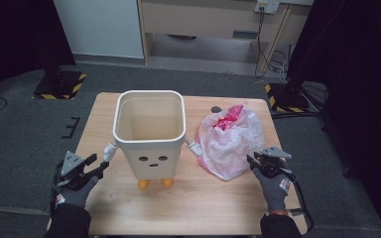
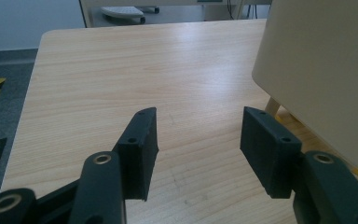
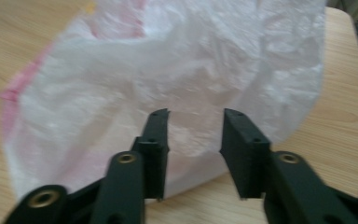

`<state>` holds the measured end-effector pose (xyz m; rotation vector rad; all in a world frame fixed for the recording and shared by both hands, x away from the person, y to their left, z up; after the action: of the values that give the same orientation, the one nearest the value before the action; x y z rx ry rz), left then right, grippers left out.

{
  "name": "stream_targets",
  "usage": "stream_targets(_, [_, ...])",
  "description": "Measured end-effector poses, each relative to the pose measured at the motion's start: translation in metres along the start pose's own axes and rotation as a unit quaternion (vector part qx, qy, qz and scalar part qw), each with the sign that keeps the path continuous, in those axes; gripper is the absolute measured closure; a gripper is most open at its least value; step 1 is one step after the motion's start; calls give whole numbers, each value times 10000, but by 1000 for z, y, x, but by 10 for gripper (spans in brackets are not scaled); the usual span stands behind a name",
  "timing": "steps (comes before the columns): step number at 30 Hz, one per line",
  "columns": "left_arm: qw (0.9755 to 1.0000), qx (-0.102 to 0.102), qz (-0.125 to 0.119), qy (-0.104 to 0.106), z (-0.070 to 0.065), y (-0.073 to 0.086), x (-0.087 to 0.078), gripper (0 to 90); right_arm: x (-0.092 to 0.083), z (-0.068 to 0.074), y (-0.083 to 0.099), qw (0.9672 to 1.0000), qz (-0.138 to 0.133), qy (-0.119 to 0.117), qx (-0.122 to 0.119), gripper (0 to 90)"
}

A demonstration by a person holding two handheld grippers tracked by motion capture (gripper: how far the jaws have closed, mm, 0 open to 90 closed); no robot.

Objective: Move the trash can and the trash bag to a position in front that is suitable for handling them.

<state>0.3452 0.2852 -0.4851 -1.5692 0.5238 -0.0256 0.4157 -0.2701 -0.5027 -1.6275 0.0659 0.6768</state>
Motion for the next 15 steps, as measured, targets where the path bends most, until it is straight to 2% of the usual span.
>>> stream_targets(3, [10000,26,13,1,-1,0,1,457,4,6,0,9999,-55,-3,91,397])
stream_targets(6, [10000,32,6,-13,0,0,1,457,11,14,-1,9998,-105,-112,107,349])
stream_targets(9, [10000,27,17,-21,0,0,2,456,18,26,-6,9990,-355,-256,73,333])
stream_targets(10, [10000,34,16,-16,-1,0,2,456,21,30,-7,9991,-343,-265,13,334])
stream_targets(11, [10000,37,20,-10,-1,0,2,456,25,33,-6,9993,-278,-224,-147,336])
stream_targets(13, [10000,58,20,-10,-1,0,2,455,33,38,-3,9989,-60,-141,-440,352])
stream_targets(15, [10000,52,15,-9,-1,0,2,455,39,40,1,9982,167,-73,-573,381])
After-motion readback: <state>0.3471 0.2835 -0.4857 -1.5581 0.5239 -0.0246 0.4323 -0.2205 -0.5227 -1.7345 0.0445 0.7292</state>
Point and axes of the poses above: each handheld gripper's, and its own axes: x roughly forward along the jaws, y roughly out of its underside, z roughly to its left, the point moved 3 cm from there along x, roughly forward along the jaws, and after that the axes turned 8 degrees about -z, right-handed, at the moved point
